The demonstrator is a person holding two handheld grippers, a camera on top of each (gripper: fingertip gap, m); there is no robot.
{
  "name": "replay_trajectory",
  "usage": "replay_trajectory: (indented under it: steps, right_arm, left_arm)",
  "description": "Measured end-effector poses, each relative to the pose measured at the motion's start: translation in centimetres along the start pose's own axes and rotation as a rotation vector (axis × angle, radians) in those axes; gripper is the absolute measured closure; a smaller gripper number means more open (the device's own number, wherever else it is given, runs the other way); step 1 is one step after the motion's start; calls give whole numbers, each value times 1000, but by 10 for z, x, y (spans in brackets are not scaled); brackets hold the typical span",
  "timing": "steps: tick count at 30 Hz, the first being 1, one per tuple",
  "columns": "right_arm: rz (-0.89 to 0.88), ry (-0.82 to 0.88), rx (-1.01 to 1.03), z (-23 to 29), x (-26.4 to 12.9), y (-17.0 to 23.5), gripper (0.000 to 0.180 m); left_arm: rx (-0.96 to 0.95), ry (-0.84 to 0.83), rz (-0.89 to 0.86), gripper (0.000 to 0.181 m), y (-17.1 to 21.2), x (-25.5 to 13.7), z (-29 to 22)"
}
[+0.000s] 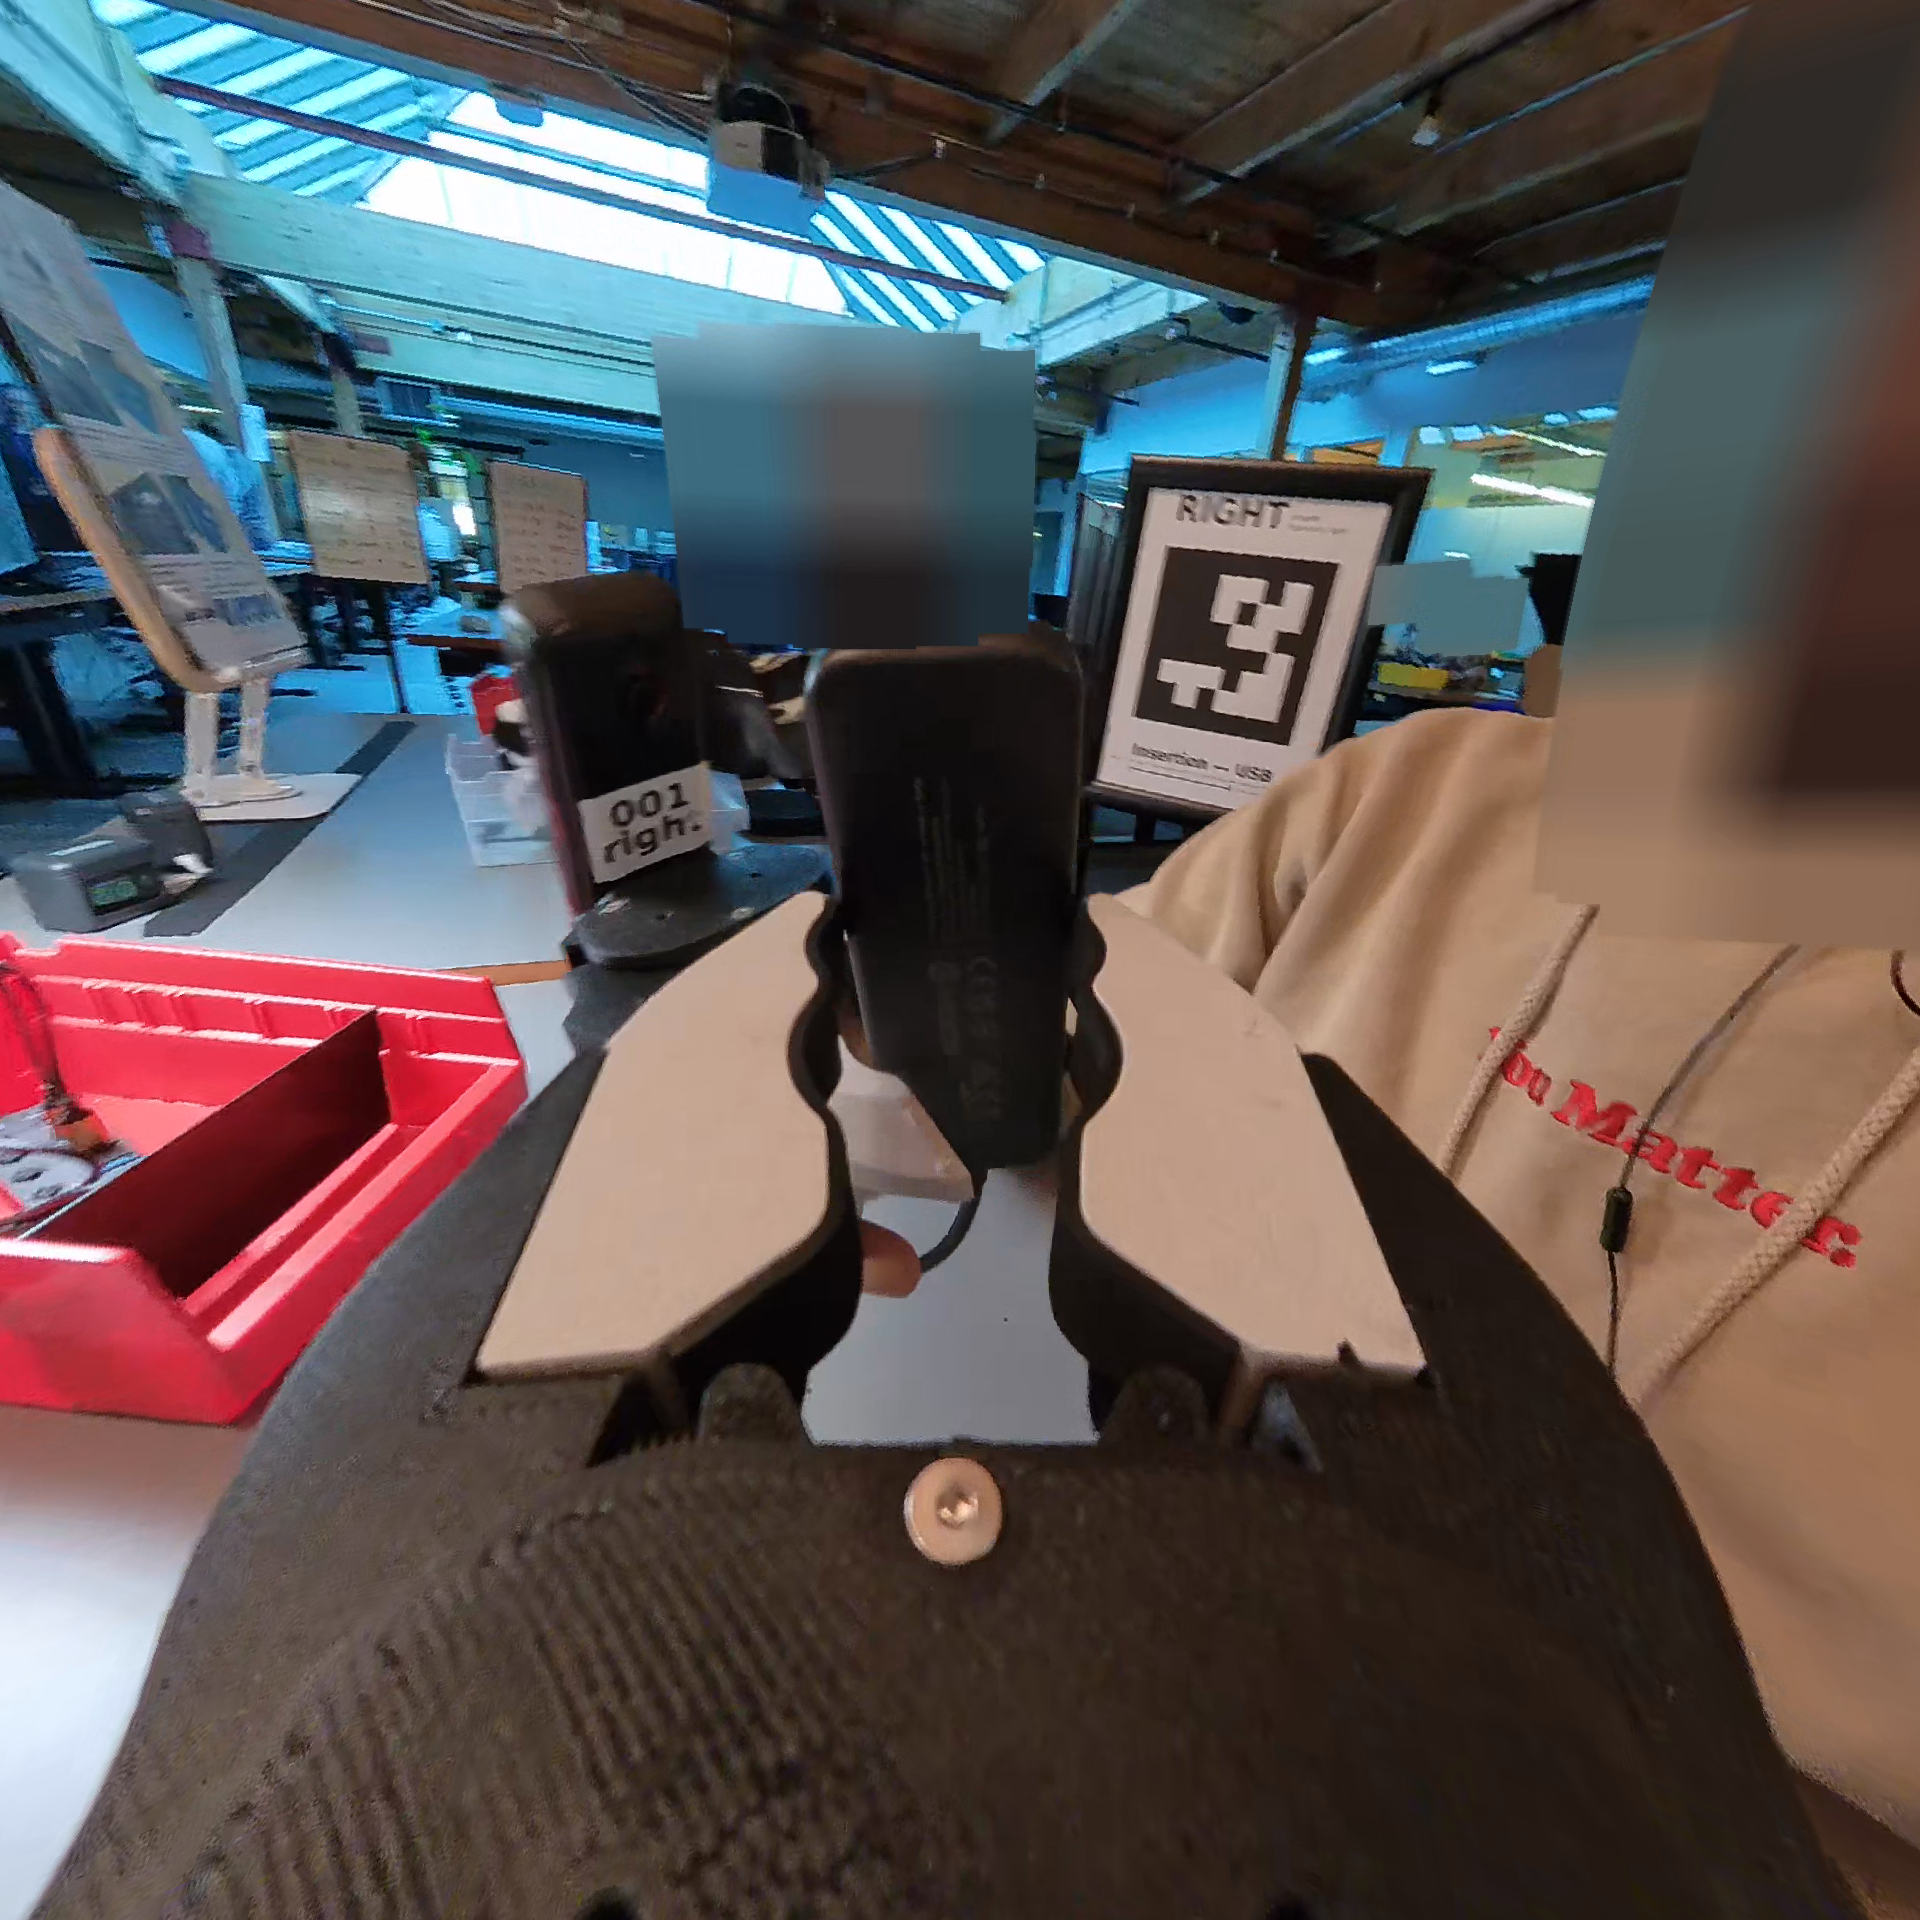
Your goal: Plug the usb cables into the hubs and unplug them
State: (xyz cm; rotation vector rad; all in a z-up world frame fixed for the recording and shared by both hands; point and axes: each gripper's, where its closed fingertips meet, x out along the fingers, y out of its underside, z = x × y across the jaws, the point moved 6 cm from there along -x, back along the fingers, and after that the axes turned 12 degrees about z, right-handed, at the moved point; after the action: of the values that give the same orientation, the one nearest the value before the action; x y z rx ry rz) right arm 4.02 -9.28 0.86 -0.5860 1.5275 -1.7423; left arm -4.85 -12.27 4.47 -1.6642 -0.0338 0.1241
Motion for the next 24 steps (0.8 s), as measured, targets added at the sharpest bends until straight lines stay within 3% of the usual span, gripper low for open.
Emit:
replay_trajectory:
  steps: [4,6,7,13,17,20,24]
  right_arm:
    - [-86,161,-15,-9,-17,-11,147]
    - [-179,206,-54,-7,-27,-20,158]
    - [-229,215,-67,-5,-33,-23,165]
    - [-401,160,-170,10,-53,-34,168]
    - [-268,310,-317,12,-47,-30,168]
    - [-154,394,-415,15,-36,-27,168]
    - [42,510,-551,21,-24,-23,167]
  left_arm:
    - [-9,-187,4,138,-2,-9,12]
    - [18,-251,33,137,-3,-9,12]
    - [35,-270,49,137,-4,-7,11]
    - [159,-382,208,138,2,17,5]
    - [219,-426,262,146,6,32,3]
    - [292,-456,287,168,8,32,3]
    - [448,-421,337,168,18,22,-1]
